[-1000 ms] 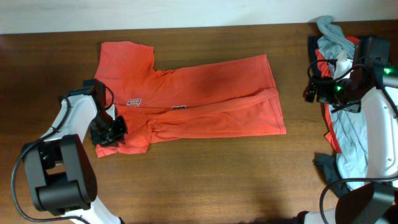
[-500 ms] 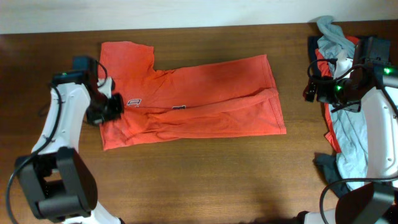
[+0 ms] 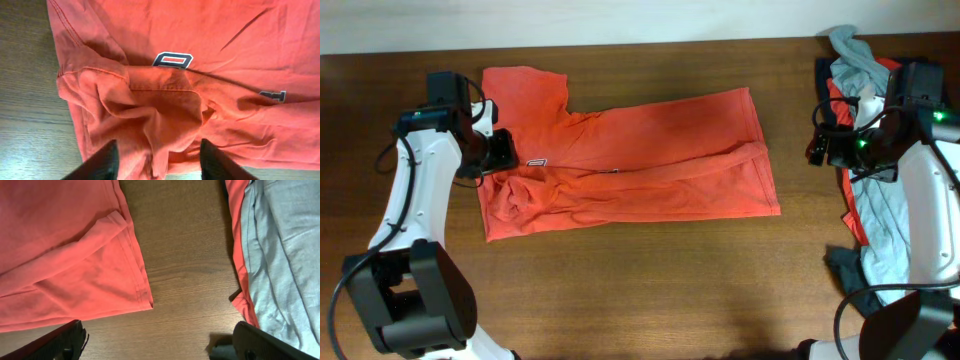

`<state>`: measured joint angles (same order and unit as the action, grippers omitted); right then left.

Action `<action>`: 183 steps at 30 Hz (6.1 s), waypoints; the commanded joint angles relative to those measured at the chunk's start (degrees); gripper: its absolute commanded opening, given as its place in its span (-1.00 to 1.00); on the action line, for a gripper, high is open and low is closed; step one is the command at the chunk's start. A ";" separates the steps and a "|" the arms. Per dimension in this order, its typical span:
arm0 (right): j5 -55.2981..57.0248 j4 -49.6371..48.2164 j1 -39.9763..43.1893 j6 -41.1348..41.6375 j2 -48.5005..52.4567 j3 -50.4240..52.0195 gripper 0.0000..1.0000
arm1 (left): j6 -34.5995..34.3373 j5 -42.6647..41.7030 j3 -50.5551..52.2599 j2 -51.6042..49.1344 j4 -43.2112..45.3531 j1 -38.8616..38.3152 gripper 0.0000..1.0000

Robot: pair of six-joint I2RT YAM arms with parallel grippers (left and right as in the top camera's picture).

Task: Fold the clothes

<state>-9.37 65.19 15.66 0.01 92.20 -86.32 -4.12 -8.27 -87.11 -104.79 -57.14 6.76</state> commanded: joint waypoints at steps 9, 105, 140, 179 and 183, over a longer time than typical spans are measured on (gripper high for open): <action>-0.57 -0.46 0.07 0.04 0.22 0.28 0.97 | 0.55 0.39 -0.15 -2.97 -0.02 -0.09 -0.16; -1.36 -1.99 -5.53 -4.28 1.18 0.28 0.97 | -0.63 5.75 2.86 -10.29 -1.97 -1.42 -0.07; -1.36 -1.53 -5.53 -4.28 1.18 0.31 0.97 | -3.58 -2.93 -9.05 -11.19 14.64 -5.86 0.22; -1.36 -1.14 -5.53 -4.31 1.18 0.31 0.97 | -2.89 -2.34 -19.04 -21.07 21.44 -5.53 0.05; -1.33 -1.07 -5.53 -4.28 1.18 0.31 0.97 | -2.89 2.89 -20.68 -21.07 22.51 -3.65 0.14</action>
<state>-11.46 64.05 10.13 -3.73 93.08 -86.21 -7.20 -9.17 -106.06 -126.87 -35.18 0.97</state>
